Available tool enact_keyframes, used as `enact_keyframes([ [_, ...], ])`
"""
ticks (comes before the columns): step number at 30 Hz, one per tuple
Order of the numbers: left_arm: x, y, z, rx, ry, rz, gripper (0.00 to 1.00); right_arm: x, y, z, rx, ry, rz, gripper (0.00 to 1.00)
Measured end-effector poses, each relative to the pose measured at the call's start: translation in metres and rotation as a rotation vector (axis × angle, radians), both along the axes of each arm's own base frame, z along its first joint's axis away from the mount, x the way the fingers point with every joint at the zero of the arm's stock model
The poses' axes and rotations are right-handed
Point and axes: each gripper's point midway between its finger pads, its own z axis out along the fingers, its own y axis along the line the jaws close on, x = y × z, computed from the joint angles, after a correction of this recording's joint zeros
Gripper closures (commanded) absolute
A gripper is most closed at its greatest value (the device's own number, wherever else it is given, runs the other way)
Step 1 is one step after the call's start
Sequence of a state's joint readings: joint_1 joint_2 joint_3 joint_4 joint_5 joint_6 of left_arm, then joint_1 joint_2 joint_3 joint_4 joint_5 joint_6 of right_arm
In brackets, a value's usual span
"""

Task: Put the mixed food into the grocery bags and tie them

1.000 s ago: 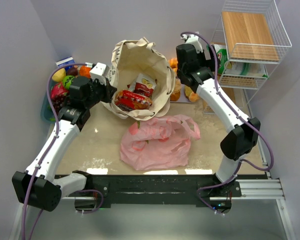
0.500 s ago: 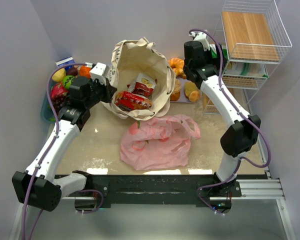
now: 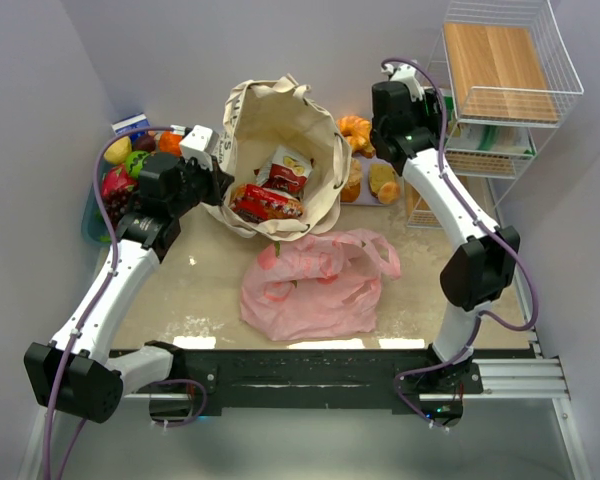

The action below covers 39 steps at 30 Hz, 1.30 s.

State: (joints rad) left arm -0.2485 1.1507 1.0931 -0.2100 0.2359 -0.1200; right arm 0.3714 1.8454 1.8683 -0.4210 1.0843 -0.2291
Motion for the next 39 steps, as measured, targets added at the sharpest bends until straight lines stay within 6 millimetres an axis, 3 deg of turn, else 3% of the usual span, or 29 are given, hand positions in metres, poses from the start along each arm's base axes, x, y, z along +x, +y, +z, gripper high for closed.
enact_keyframes([
  [1, 0.0, 0.0, 0.0, 0.0, 0.0, 0.0, 1.0, 0.001, 0.0, 0.001, 0.001, 0.0, 0.002, 0.61],
  [2, 0.0, 0.0, 0.0, 0.0, 0.0, 0.0, 1.0, 0.001, -0.001, 0.001, 0.0, 0.003, 0.003, 0.78],
  [5, 0.0, 0.0, 0.0, -0.001, 0.0, -0.003, 1.0, 0.001, -0.001, 0.003, 0.012, 0.002, 0.012, 1.0],
  [8, 0.0, -0.001, -0.002, -0.001, 0.001, -0.004, 1.0, 0.004, 0.005, 0.004, 0.05, 0.001, 0.05, 1.0],
  [13, 0.0, -0.001, -0.003, 0.0, 0.003, -0.004, 1.0, 0.013, 0.033, 0.002, 0.157, 0.011, 0.192, 1.0],
  [20, 0.0, -0.001, -0.003, 0.0, 0.003, -0.004, 1.0, 0.004, 0.111, 0.01, 0.376, 0.025, 0.5, 1.0],
  [24, 0.002, 0.002, -0.004, 0.013, -0.003, 0.01, 1.0, -0.018, 0.142, 0.043, 0.526, -0.032, 0.674, 1.0],
  [33, 0.008, 0.014, -0.007, 0.055, -0.011, 0.073, 1.0, -0.096, 0.181, 0.153, 0.755, -0.261, 1.058, 1.0],
  [39, 0.014, 0.015, -0.011, 0.014, 0.008, 0.049, 1.0, -0.141, 0.214, 0.184, 0.844, -0.309, 1.298, 1.0],
])
